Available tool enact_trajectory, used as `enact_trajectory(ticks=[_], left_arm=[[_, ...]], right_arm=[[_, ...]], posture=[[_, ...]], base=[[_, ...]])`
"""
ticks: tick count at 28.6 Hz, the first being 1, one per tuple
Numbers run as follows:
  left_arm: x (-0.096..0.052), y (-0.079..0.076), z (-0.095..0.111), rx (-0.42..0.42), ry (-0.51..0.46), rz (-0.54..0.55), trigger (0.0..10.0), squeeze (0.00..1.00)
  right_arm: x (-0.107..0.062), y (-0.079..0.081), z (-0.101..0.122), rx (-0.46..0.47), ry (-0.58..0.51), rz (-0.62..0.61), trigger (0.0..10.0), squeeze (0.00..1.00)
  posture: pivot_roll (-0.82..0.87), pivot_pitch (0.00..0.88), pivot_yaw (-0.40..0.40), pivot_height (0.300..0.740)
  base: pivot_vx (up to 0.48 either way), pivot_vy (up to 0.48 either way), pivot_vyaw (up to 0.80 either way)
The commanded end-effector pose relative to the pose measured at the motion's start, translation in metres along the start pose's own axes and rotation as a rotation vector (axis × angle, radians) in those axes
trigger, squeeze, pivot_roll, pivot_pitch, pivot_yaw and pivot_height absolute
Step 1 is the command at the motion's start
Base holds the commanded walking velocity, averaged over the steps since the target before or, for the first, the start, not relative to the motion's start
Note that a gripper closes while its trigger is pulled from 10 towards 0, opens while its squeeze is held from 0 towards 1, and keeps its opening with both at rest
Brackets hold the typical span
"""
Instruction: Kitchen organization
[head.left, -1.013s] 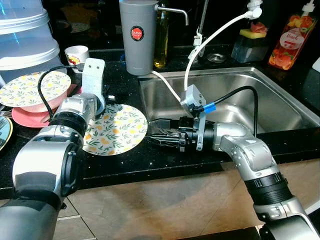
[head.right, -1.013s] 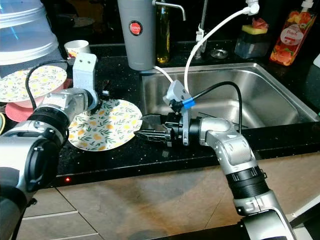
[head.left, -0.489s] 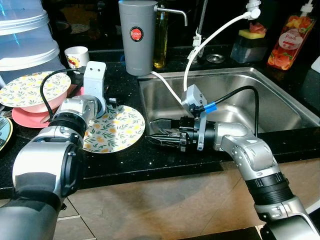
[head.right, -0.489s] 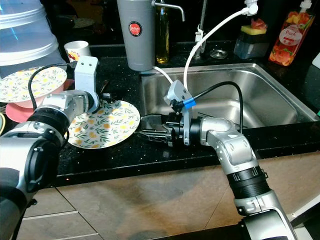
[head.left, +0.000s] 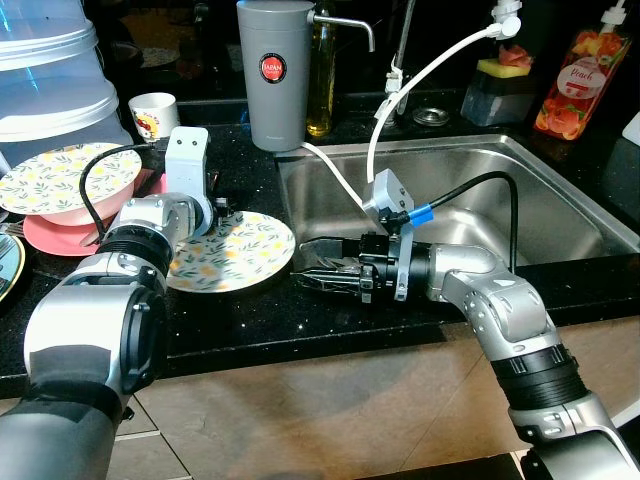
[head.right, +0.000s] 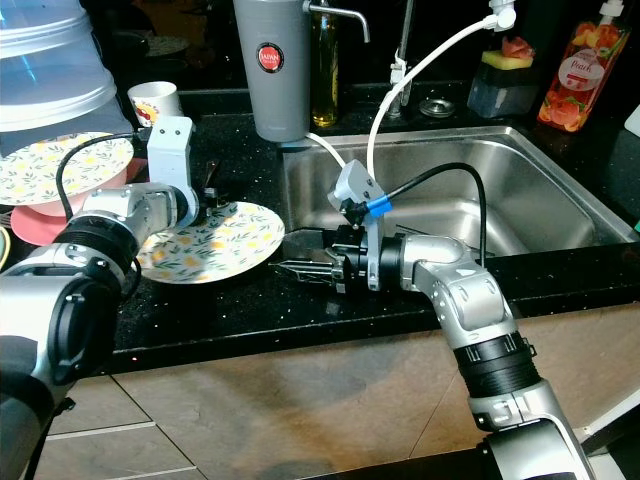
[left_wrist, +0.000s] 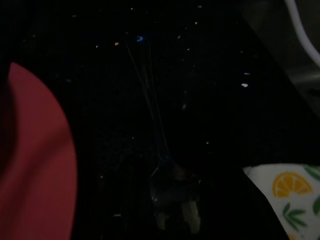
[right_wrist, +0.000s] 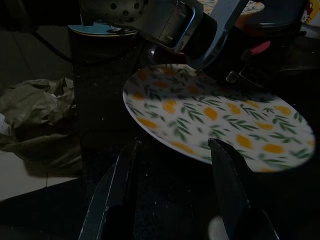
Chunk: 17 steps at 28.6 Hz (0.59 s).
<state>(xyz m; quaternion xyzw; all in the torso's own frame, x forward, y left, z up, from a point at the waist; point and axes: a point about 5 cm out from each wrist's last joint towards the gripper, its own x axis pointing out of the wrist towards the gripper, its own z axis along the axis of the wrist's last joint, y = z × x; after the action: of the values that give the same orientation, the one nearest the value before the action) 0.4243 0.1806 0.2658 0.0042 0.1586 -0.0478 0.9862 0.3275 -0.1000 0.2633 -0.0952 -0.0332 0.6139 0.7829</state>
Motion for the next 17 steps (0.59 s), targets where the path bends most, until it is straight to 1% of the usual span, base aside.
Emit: enact_trajectory(ticks=[1,10,12,14,16,17], left_arm=[[0.002,0.003,-0.015,-0.006,0.057,0.013,0.0,0.00],[0.001,0.005,-0.011,-0.011,0.038,0.029,0.0,0.00],[0.001,0.007,-0.007,-0.010,0.010,0.044,0.0,0.00],[-0.001,0.006,0.001,-0.019,-0.032,0.036,0.0,0.00],[-0.001,0.006,0.001,-0.019,-0.032,0.036,0.0,0.00],[-0.002,0.005,0.008,-0.010,-0.057,0.033,0.0,0.00]], right_arm=[[0.001,0.001,0.003,-0.017,0.008,0.012,10.0,0.00],[0.001,-0.001,0.003,-0.021,0.006,0.006,10.0,0.00],[0.001,-0.001,0.003,-0.022,0.004,0.005,10.0,0.00],[0.001,-0.001,0.004,-0.024,0.003,0.004,10.0,0.00],[0.001,-0.001,0.004,-0.024,0.003,0.004,10.0,0.00],[0.001,-0.001,0.004,-0.026,0.002,0.003,10.0,0.00]], posture=[[0.01,0.145,0.045,0.740],[0.01,0.140,0.046,0.740],[0.01,0.139,0.046,0.740],[0.01,0.135,0.044,0.740],[0.01,0.135,0.044,0.740],[0.00,0.134,0.044,0.740]], base=[[0.000,0.000,0.00],[0.000,0.000,0.00],[0.000,0.000,0.00],[0.000,0.000,0.00],[0.000,0.000,0.00],[0.000,0.000,0.00]])
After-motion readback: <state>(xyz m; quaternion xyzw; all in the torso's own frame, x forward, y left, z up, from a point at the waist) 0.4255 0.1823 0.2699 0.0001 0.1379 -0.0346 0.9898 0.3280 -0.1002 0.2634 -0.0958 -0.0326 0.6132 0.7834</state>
